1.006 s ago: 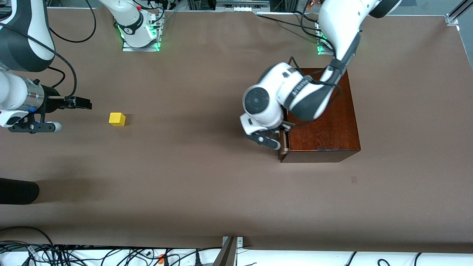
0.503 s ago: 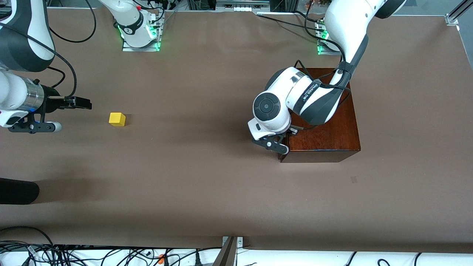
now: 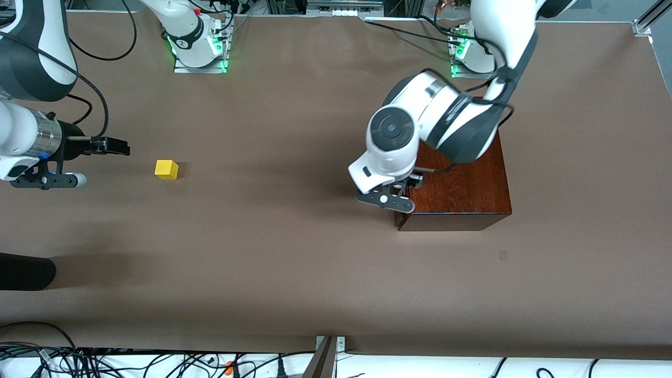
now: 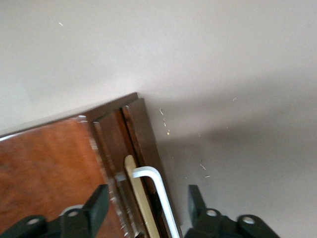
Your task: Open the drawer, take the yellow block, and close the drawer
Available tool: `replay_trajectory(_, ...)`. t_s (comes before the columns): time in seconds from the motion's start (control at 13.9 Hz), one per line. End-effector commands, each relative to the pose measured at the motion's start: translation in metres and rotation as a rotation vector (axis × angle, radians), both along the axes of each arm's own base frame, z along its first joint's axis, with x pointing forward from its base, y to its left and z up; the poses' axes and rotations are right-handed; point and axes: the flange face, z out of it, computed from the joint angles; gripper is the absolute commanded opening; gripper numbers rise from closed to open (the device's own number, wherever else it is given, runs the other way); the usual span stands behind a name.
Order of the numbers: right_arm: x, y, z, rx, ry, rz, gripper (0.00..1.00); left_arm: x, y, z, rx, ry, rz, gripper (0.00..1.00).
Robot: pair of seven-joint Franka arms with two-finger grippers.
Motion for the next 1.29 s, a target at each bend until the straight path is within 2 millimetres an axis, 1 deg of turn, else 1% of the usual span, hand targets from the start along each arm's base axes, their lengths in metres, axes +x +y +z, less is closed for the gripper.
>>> replay_trajectory(0.0, -0.011, -0.003, 0.037, -0.058, -0.055, 0.02, 1.0, 0.019, 0.067, 0.059, -0.066, -0.027, 0.105, 1.0)
replay_trajectory(0.07, -0.016, -0.008, 0.054, -0.069, -0.085, 0.015, 1.0, 0.022, 0.096, 0.081, -0.085, -0.035, 0.14, 1.0)
replay_trajectory(0.14, -0.02, -0.012, 0.063, -0.07, -0.103, 0.009, 1.0, 0.017, 0.116, 0.1, -0.104, -0.02, 0.138, 1.0)
replay_trajectory(0.22, -0.021, -0.014, 0.066, -0.071, -0.112, 0.006, 1.0, 0.011, 0.139, 0.119, -0.11, -0.003, 0.137, 1.0)
replay_trajectory(0.36, -0.024, -0.017, 0.077, -0.086, -0.146, 0.005, 1.0, 0.0, 0.196, 0.154, -0.101, 0.003, 0.169, 1.0)
replay_trajectory(0.43, -0.027, -0.024, 0.084, -0.087, -0.165, -0.009, 1.0, -0.005, 0.228, 0.164, -0.092, 0.003, 0.173, 1.0)
replay_trajectory(0.5, -0.029, -0.028, 0.088, -0.083, -0.176, -0.017, 1.0, -0.01, 0.262, 0.169, -0.088, 0.004, 0.186, 1.0)
replay_trajectory(0.57, -0.031, -0.029, 0.09, -0.079, -0.177, -0.02, 1.0, -0.019, 0.291, 0.171, -0.088, 0.009, 0.197, 1.0)
replay_trajectory(0.65, -0.032, -0.031, 0.091, -0.078, -0.179, -0.025, 1.0, -0.03, 0.317, 0.171, -0.076, 0.015, 0.207, 1.0)
replay_trajectory(0.72, -0.033, -0.031, 0.092, -0.073, -0.185, -0.027, 1.0, -0.04, 0.338, 0.171, -0.069, 0.001, 0.213, 1.0)
replay_trajectory(0.79, -0.031, -0.033, 0.093, -0.062, -0.193, -0.035, 1.0, -0.046, 0.358, 0.168, -0.067, -0.015, 0.208, 1.0)
replay_trajectory(0.86, -0.031, -0.037, 0.094, -0.034, -0.201, -0.054, 1.0, -0.049, 0.37, 0.163, -0.064, -0.017, 0.224, 1.0)
replay_trajectory(1.01, -0.031, -0.042, 0.096, -0.016, -0.206, -0.069, 1.0, -0.044, 0.38, 0.157, -0.069, -0.033, 0.242, 1.0)
replay_trajectory(1.22, -0.031, -0.042, 0.096, -0.017, -0.208, -0.07, 1.0, -0.041, 0.383, 0.156, -0.072, -0.04, 0.245, 1.0)
